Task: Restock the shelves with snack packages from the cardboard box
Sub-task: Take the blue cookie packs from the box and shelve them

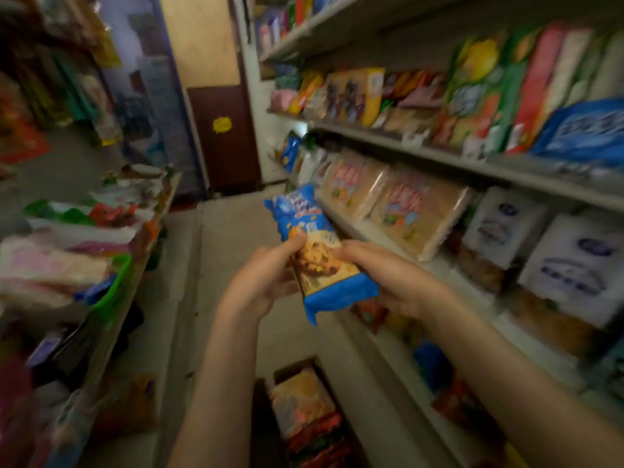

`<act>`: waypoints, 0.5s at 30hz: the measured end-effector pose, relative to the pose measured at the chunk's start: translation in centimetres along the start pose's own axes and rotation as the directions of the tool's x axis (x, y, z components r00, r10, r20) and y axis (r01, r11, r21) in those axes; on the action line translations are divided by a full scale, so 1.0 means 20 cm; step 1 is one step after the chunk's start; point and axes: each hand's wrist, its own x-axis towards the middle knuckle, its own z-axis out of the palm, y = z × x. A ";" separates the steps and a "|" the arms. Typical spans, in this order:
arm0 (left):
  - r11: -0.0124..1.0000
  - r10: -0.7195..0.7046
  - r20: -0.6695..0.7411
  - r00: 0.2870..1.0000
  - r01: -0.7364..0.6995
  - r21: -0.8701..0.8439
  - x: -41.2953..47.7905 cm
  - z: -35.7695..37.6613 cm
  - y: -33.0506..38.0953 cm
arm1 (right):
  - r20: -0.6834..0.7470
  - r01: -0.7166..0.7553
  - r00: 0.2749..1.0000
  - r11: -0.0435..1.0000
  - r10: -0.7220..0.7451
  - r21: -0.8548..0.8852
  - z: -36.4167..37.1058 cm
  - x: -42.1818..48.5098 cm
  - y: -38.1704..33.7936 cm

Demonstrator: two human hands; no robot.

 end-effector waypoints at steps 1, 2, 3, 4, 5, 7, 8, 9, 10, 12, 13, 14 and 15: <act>0.996 0.011 0.085 0.996 -0.003 -0.090 0.01 0.04 0.03 | -0.029 0.028 0.999 0.999 -0.029 -0.037 -0.04 -0.04 -0.06; 0.987 0.040 0.164 0.986 -0.013 -0.162 0.03 0.10 0.07 | -0.057 0.053 0.997 0.996 -0.057 -0.073 -0.08 -0.08 -0.13; 0.976 0.078 0.236 0.969 -0.025 -0.218 0.04 0.18 0.12 | -0.098 0.085 0.990 0.990 -0.096 -0.110 -0.13 -0.14 -0.22; 0.963 0.114 0.285 0.952 -0.036 -0.266 0.05 0.25 0.16 | -0.132 0.110 0.983 0.985 -0.127 -0.133 -0.16 -0.19 -0.30; 0.949 0.146 0.328 0.933 -0.038 -0.313 0.05 0.33 0.21 | -0.162 0.140 0.973 0.978 -0.165 -0.158 -0.20 -0.24 -0.38; 0.913 0.210 0.380 0.901 -0.042 -0.405 0.03 0.49 0.31 | -0.243 0.179 0.943 0.963 -0.226 -0.200 -0.25 -0.35 -0.53; 0.894 0.241 0.391 0.888 -0.046 -0.446 0.01 0.58 0.36 | -0.282 0.190 0.927 0.960 -0.245 -0.207 -0.28 -0.41 -0.59; 0.871 0.266 0.393 0.880 -0.045 -0.490 -0.01 0.65 0.40 | -0.320 0.201 0.911 0.958 -0.260 -0.206 -0.30 -0.46 -0.64; 0.850 0.285 0.393 0.874 -0.041 -0.526 -0.03 0.72 0.44 | -0.359 0.221 0.891 0.956 -0.279 -0.195 -0.32 -0.51 -0.69; 0.796 0.318 0.390 0.864 -0.020 -0.606 -0.07 0.84 0.51 | -0.425 0.302 0.842 0.943 -0.333 -0.140 -0.35 -0.60 -0.77; 0.766 0.340 0.393 0.854 -0.010 -0.643 -0.10 0.89 0.54 | -0.453 0.351 0.811 0.928 -0.370 -0.129 -0.35 -0.65 -0.80; 0.741 0.364 0.395 0.843 -0.005 -0.671 -0.13 0.94 0.57 | -0.474 0.395 0.777 0.907 -0.415 -0.147 -0.36 -0.69 -0.82; 0.721 0.380 0.405 0.832 0.008 -0.693 -0.17 1.00 0.59 | -0.499 0.434 0.731 0.882 -0.464 -0.184 -0.37 -0.73 -0.84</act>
